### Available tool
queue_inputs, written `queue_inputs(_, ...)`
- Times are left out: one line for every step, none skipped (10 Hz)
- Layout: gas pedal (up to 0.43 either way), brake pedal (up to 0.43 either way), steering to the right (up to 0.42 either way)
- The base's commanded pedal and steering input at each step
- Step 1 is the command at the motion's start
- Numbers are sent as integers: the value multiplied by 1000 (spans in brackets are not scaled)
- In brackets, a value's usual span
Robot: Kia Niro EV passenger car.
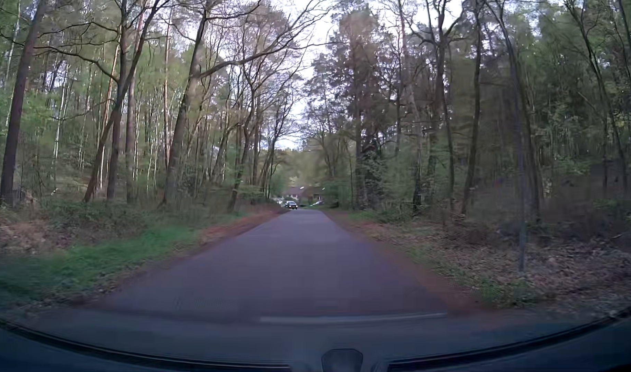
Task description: Follow the waypoints while adhering to traffic rules and regulations
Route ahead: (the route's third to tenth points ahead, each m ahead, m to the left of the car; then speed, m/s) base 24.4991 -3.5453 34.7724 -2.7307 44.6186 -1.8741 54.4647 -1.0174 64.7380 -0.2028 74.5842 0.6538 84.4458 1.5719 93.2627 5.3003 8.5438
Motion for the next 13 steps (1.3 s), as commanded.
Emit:
queue_inputs(110, 0, 5)
queue_inputs(110, 0, 1)
queue_inputs(110, 0, 0)
queue_inputs(110, 0, 0)
queue_inputs(110, 0, 0)
queue_inputs(110, 0, 2)
queue_inputs(110, 0, 4)
queue_inputs(110, 0, 9)
queue_inputs(98, 0, 10)
queue_inputs(98, 0, 9)
queue_inputs(98, 0, 9)
queue_inputs(98, 0, 8)
queue_inputs(98, 0, 7)
